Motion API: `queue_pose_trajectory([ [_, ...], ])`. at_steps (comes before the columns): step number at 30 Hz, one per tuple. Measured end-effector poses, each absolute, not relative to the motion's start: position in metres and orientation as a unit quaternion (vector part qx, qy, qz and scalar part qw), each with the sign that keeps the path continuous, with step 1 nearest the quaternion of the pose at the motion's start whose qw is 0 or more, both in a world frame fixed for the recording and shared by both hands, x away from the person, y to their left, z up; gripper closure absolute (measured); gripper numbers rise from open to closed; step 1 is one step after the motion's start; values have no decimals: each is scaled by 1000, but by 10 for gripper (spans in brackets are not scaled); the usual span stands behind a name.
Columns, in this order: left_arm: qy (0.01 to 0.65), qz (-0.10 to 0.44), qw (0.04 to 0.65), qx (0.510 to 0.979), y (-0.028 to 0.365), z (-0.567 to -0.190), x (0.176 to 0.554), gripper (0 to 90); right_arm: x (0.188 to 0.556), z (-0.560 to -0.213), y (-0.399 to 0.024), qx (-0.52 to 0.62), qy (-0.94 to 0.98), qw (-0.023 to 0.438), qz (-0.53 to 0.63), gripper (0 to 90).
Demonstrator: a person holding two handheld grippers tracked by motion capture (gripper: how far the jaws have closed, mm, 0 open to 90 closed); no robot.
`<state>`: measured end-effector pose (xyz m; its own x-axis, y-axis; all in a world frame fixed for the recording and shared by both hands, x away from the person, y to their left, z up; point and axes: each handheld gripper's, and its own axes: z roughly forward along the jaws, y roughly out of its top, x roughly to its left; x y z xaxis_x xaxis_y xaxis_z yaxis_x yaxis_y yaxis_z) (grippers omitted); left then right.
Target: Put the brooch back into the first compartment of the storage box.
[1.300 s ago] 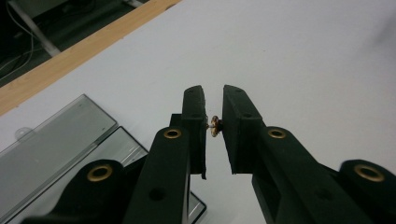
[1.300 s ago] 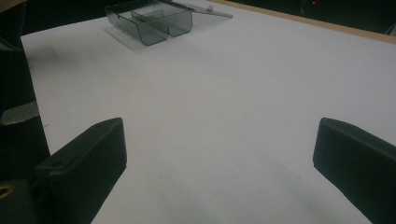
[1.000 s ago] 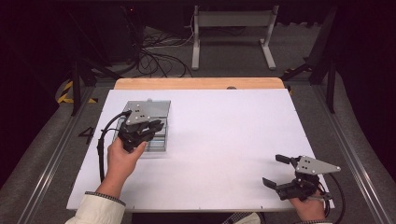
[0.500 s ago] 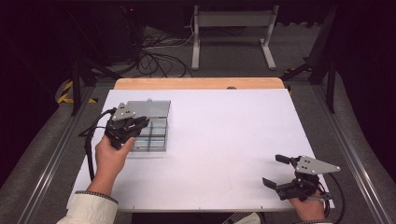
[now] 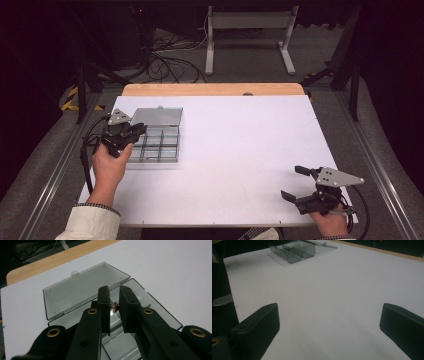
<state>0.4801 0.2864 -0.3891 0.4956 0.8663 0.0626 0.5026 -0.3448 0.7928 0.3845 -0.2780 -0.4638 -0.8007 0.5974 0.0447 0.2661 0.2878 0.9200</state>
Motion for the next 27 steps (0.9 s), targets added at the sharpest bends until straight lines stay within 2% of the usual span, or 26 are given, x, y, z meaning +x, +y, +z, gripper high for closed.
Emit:
queue_pose_trajectory([
  [12,465,253,348,774,298,-397,493,794,384,-464,-278,275,788,155,528,34],
  [27,505,229,337,761,314,-411,510,792,385,-464,-277,273,789,154,529,34],
])
